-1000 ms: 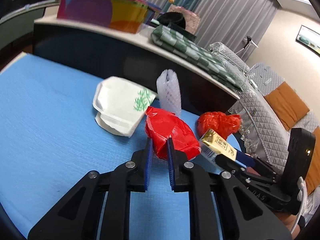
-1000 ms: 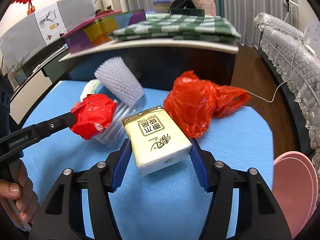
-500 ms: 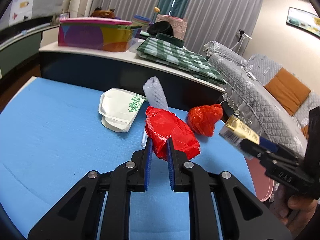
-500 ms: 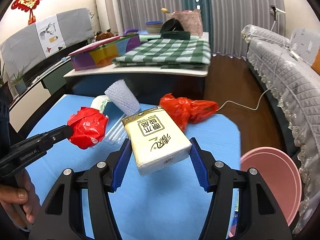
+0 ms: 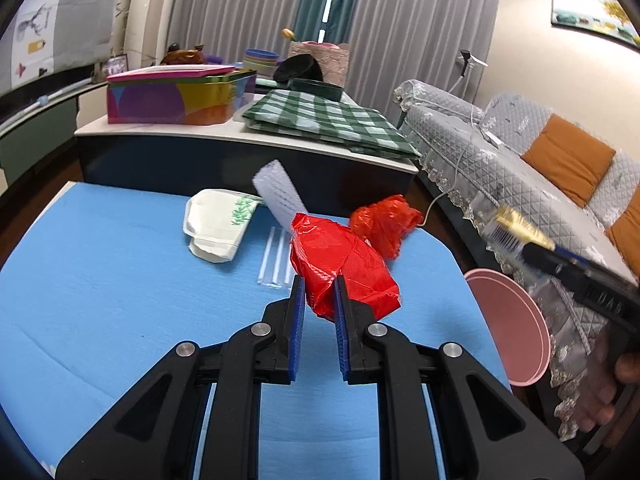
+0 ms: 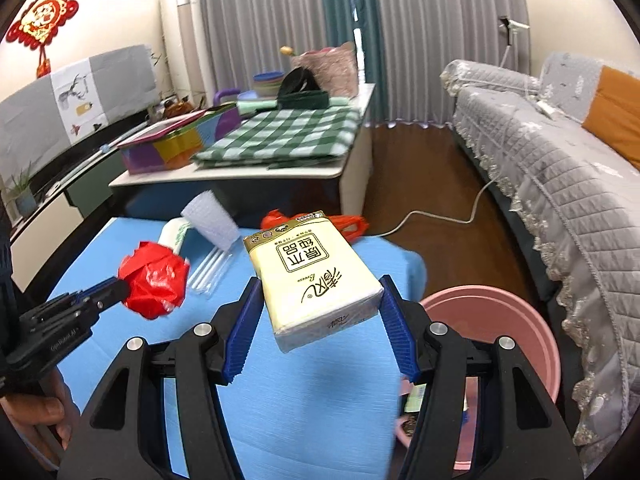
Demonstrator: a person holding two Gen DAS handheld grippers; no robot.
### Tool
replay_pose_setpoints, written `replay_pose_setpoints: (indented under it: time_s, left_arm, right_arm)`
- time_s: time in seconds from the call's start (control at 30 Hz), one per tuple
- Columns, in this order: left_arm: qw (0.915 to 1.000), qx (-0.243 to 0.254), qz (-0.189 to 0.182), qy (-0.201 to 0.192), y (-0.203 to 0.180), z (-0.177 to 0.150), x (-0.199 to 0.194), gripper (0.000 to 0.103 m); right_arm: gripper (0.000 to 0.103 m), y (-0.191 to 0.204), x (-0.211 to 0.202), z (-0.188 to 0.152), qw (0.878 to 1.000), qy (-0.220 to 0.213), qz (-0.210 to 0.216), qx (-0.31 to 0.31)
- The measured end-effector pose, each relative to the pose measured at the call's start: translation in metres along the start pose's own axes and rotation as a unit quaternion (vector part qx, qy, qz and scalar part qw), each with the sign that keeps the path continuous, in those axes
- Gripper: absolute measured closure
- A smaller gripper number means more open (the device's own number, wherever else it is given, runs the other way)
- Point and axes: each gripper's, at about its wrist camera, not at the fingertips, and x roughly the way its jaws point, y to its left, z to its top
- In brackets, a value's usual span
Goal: Collect trash
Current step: 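Carry the red bag and tissue pack over the pink bin and open both tools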
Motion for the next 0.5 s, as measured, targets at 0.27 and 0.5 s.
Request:
replay_pose_setpoints:
  time_s: [0.27, 0.5]
  left_arm:
    - [0.9999, 0.014, -0.002, -0.004, -0.020, -0.002, -0.003, 0.089]
    - [0.9995, 0.030, -0.009, -0.005, -0.040, -0.003, -0.006, 0.089]
  right_arm:
    - [0.044, -0.032, -0.018, -0.001, 0.999, -0.013, -0.020, 0.028]
    - [0.044, -0.052, -0.032, 0.003, 0.998, -0.030, -0.035, 0.046]
